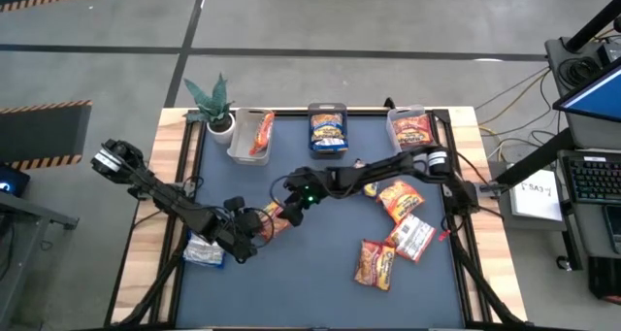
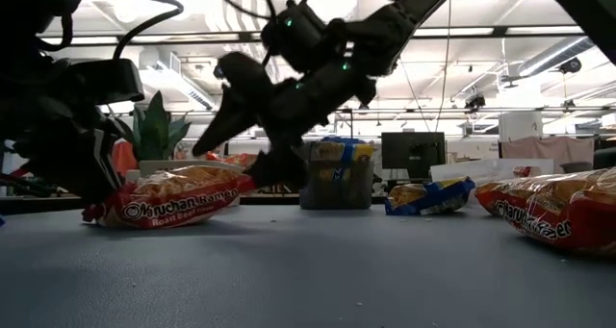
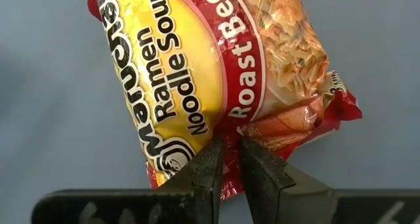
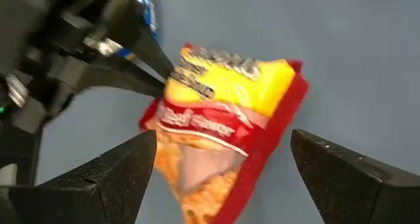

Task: Sort Maruchan noodles
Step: Put the red noodle pack into the transparent bin

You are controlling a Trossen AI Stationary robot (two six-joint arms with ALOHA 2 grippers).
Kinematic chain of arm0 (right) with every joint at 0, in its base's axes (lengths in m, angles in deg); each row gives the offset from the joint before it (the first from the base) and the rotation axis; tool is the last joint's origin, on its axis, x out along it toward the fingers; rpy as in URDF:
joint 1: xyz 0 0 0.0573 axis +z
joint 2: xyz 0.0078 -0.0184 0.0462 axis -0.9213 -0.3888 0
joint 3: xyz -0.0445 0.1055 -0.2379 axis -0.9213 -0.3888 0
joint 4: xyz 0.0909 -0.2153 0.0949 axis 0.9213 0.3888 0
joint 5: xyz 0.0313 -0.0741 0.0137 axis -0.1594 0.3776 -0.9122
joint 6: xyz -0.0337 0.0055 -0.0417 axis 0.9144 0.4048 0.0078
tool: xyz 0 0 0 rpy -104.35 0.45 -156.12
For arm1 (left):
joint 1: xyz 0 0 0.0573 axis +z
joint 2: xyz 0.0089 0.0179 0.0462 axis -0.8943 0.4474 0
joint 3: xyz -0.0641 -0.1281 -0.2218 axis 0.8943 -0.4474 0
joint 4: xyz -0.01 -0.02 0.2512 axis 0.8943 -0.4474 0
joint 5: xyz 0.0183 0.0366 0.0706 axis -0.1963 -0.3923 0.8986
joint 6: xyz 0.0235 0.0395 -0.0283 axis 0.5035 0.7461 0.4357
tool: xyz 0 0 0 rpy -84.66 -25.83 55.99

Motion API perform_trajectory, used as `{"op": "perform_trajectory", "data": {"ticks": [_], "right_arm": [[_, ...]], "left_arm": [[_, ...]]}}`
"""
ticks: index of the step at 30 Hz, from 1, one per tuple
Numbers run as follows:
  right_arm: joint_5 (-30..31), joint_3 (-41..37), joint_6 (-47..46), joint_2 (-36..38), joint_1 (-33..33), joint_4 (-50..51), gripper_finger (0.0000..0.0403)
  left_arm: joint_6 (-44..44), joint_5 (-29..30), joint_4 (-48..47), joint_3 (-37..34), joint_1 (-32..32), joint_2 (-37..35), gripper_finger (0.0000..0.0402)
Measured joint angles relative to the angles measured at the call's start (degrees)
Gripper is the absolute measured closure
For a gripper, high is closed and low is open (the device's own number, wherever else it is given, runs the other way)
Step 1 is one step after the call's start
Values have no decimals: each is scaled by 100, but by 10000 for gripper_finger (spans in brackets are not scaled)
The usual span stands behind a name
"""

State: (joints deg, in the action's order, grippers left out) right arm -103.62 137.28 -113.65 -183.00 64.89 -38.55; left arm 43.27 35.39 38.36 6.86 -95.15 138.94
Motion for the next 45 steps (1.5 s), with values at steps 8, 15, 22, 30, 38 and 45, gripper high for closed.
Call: {"op": "perform_trajectory", "data": {"ticks": [8, 15, 22, 30, 38, 45], "right_arm": [[-635, 112, 117, -376, -7, -463, 64], [-1088, 182, 2, -653, -8, -957, 69], [-1081, 184, 2, -668, -8, -1020, 76], [-1080, 184, 1, -668, -8, -1105, 76], [-1071, 184, -141, -668, -8, -1112, 112], [-1067, 183, -15, -668, -10, -1098, 194]], "left_arm": [[3, 82, 87, -14, -9, 9, 365], [30, 135, 147, -23, -11, 11, 365], [23, 179, 209, -23, -9, 13, 365], [23, 214, 266, -23, -9, 13, 365], [20, 222, 310, -23, -9, 13, 365], [20, 219, 403, -23, -9, 13, 365]]}}
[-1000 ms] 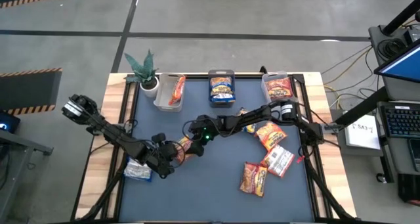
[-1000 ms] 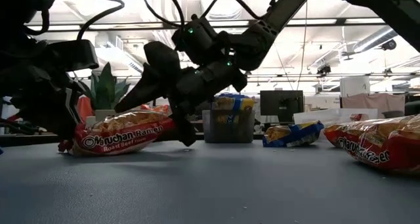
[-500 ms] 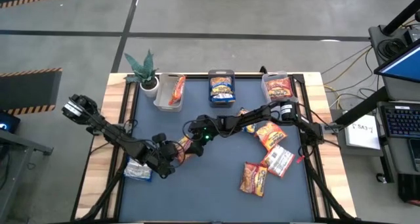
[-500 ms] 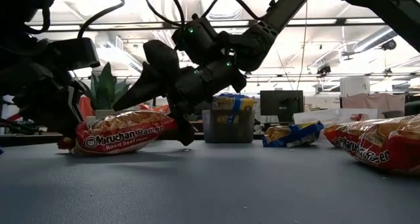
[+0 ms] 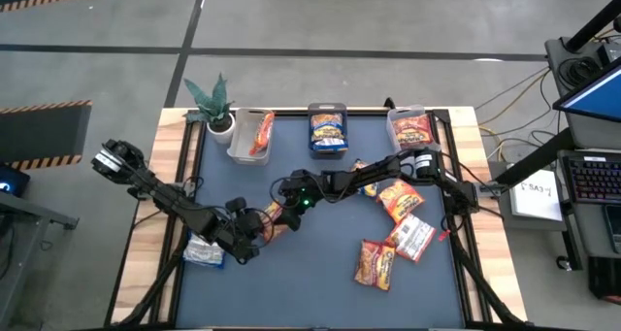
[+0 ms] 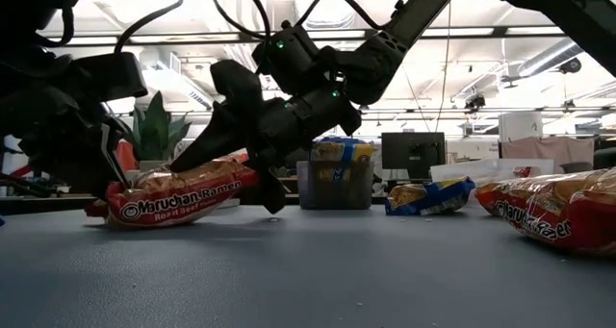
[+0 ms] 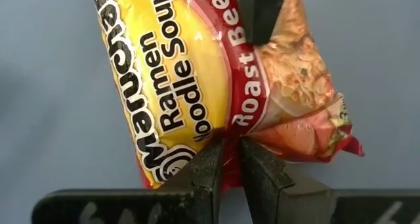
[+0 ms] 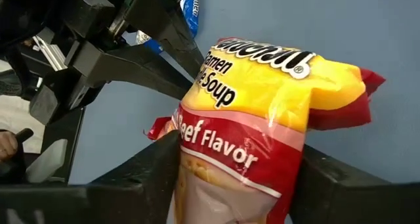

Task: Sort Maruchan noodles
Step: Put the red noodle pack into the transparent bin

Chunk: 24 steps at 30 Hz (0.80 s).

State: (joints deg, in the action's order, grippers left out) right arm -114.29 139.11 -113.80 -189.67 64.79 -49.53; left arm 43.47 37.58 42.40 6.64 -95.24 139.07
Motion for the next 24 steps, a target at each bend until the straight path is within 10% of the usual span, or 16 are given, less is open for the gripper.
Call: {"op": "perform_trajectory", "data": {"ticks": [12, 24], "right_arm": [[-10, -1, 79, 0, 0, -1, 210], [-70, -1, 150, 11, -26, 24, 210]], "left_arm": [[-136, -1, 75, 3, -2, -2, 358], [460, -37, -503, 589, -2, -7, 269]]}}
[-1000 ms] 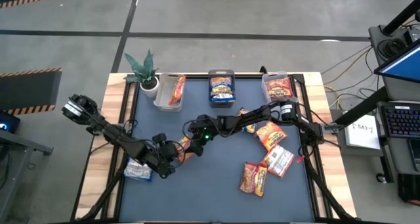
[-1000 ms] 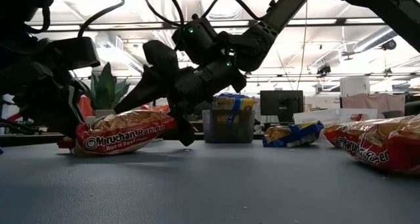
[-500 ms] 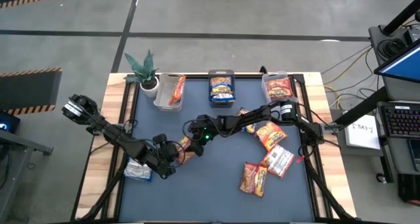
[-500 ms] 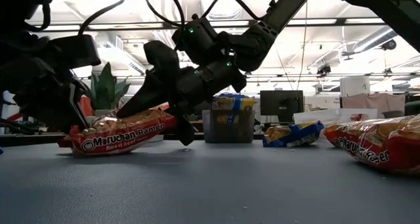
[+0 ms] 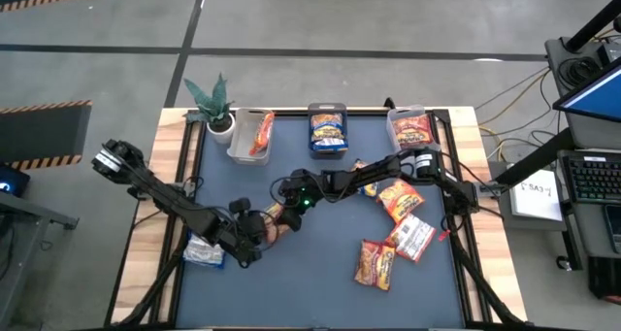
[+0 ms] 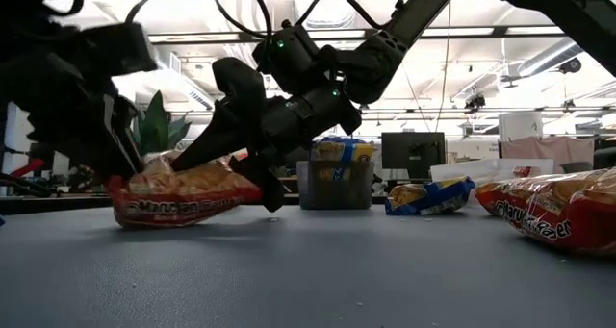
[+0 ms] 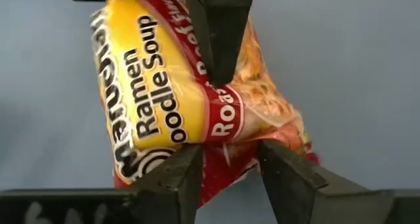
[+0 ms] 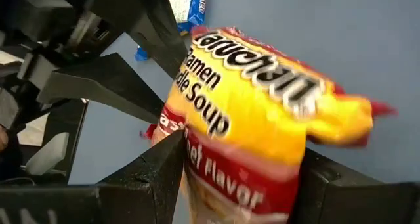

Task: Sort Maruchan noodles
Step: Put the red noodle pack into the transparent bin

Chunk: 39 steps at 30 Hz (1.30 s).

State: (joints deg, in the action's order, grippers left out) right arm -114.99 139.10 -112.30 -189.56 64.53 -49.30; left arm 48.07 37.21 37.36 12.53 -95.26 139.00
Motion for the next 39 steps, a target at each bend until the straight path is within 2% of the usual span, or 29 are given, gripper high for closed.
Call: {"op": "perform_trajectory", "data": {"ticks": [5, 10, 15, 31, 39], "right_arm": [[26, 0, 48, 10, -4, 22, 211], [33, 0, 131, 39, -4, 38, 211], [15, 0, 220, 100, -4, 232, 211], [50, 0, 276, 109, -3, 148, 211], [61, 0, 289, 111, 33, -28, 212]], "left_arm": [[32, 46, -1134, 549, 1, -2, 252], [184, 122, -1784, 907, -76, -17, 249], [199, 618, -2163, 1135, -324, -81, 249], [205, 2532, -2312, 1144, -492, -685, 249], [177, 2852, -2309, 1135, -492, -734, 249]]}}
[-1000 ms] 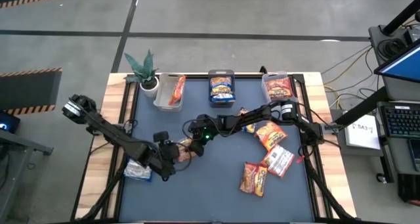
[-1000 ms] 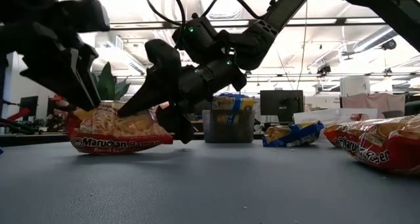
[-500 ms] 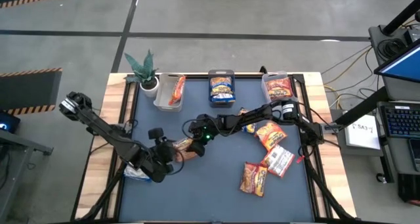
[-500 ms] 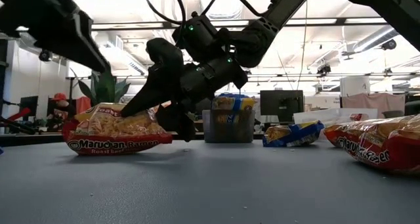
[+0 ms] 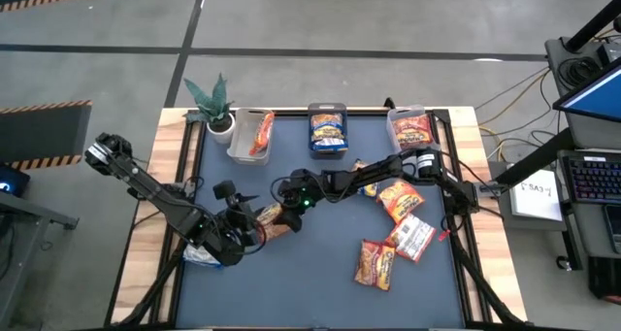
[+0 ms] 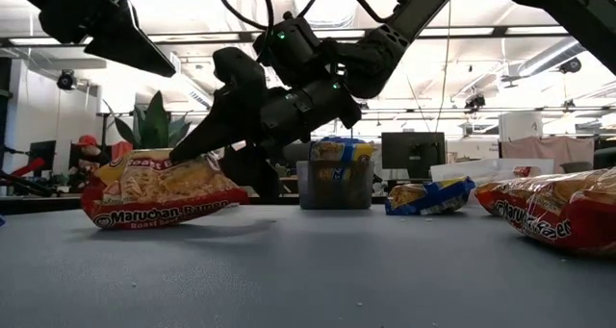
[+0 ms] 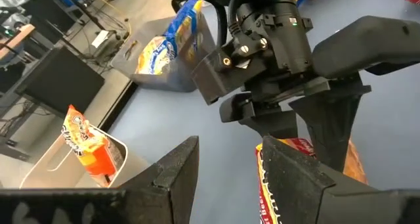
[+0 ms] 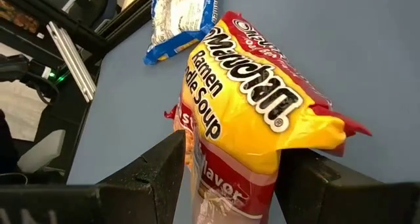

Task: Sort Maruchan noodles
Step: Put the red noodle pack into the transparent bin

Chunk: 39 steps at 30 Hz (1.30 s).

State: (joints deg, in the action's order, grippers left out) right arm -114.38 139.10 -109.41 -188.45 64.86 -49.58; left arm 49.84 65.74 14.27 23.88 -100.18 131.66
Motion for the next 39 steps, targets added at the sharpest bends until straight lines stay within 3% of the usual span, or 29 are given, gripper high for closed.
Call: {"op": "perform_trajectory", "data": {"ticks": [3, 9, 12, 20, 27, 35, 39], "right_arm": [[2, 0, 4, 0, 2, 0, 223], [-3, 0, 179, 7, 13, -22, 323], [-36, 0, 221, 9, 13, -22, 349], [-411, -7, 296, 194, -85, 168, 334], [-360, -7, 1142, 1108, -114, 1226, 347], [1196, -11, 2186, 2511, 20, 2909, 348], [1516, -141, 2288, 2994, 14, 3168, 348]], "left_arm": [[-45, 0, 4, -6, 0, 19, 249], [-84, 0, 7, -8, 0, 21, 249], [-156, 1, 9, -8, 0, 21, 249], [-492, 46, 36, -8, 0, 21, 249], [-617, 46, 28, -10, 0, 23, 249], [-622, 64, 37, -10, 0, 30, 249], [-622, 46, 52, -10, 0, 30, 249]]}}
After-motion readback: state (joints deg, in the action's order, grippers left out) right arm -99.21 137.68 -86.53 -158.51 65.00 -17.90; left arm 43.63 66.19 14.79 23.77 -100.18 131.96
